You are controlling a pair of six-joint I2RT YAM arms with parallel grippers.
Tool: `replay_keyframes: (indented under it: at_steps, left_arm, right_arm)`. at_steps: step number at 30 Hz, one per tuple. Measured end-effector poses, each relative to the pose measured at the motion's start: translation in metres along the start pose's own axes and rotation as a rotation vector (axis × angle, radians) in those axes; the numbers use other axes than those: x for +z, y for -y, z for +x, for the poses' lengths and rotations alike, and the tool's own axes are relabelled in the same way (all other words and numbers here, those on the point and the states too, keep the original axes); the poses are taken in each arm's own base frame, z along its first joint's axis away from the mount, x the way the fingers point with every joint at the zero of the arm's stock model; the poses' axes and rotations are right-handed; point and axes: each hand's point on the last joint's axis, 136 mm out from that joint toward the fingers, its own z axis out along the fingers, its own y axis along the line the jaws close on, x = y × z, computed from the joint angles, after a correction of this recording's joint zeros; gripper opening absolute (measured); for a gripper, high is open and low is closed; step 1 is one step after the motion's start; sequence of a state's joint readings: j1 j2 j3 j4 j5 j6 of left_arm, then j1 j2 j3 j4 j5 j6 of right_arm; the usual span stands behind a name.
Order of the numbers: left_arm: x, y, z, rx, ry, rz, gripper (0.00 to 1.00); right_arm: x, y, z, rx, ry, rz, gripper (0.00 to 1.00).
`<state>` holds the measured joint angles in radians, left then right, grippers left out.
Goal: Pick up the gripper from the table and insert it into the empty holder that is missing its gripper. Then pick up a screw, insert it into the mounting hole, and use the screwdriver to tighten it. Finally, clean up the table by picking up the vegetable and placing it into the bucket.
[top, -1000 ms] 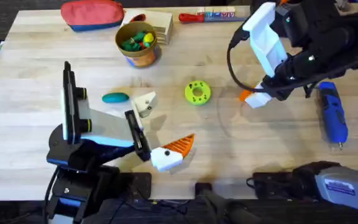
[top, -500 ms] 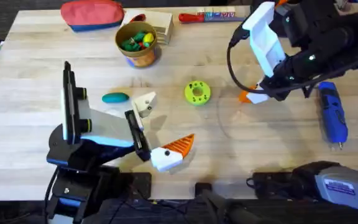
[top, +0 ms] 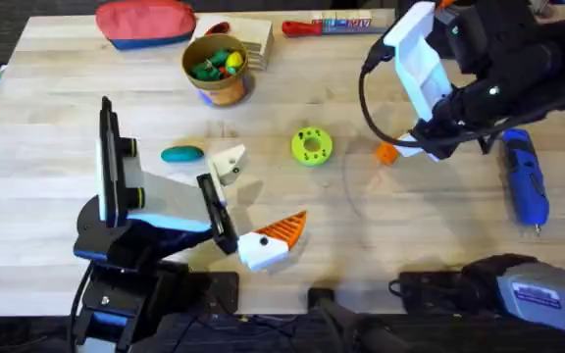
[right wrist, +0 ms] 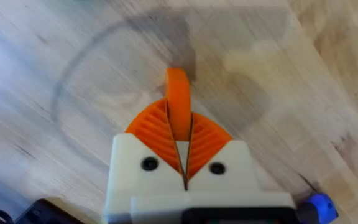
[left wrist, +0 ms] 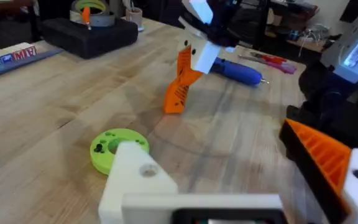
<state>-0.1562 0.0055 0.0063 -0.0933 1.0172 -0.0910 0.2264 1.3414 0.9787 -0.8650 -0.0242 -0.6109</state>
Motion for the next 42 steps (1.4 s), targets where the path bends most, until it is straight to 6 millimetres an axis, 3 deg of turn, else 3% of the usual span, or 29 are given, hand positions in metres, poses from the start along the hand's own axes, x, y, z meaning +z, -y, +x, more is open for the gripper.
replay_keyframes:
  at_steps: [11, 14, 15, 19, 24, 30, 36, 42]
  left_arm:
    - [0.000, 0.000, 0.000, 0.000, 0.000, 0.000, 0.989]
    - [0.000, 0.000, 0.000, 0.000, 0.000, 0.000, 0.989]
    - [0.000, 0.000, 0.000, 0.001, 0.000, 0.000, 0.988]
    - [0.000, 0.000, 0.000, 0.000, 0.000, 0.000, 0.988]
    - [0.000, 0.000, 0.000, 0.000, 0.000, 0.000, 0.988]
    - [0.000, 0.000, 0.000, 0.000, 0.000, 0.000, 0.988]
    - [0.000, 0.000, 0.000, 0.000, 0.000, 0.000, 0.988]
    - [0.000, 0.000, 0.000, 0.000, 0.000, 0.000, 0.988]
  right_arm:
    - [-0.061, 0.002, -0.009, 0.000, 0.196, 0.135, 0.003]
    - [-0.075, 0.001, -0.010, 0.047, 0.248, 0.159, 0.003]
    - [-0.091, -0.001, -0.013, 0.140, 0.320, 0.168, 0.003]
    - [-0.111, -0.009, -0.018, 0.276, 0.440, 0.112, 0.003]
    - [-0.128, -0.025, -0.046, 0.382, 0.676, -0.079, 0.003]
    - [-0.108, -0.057, -0.067, 0.606, 0.734, -0.443, 0.003]
    - [-0.080, -0.103, -0.075, 0.730, 0.549, -0.790, 0.003]
    - [-0.066, -0.137, -0.096, 0.720, 0.405, -1.032, 0.003]
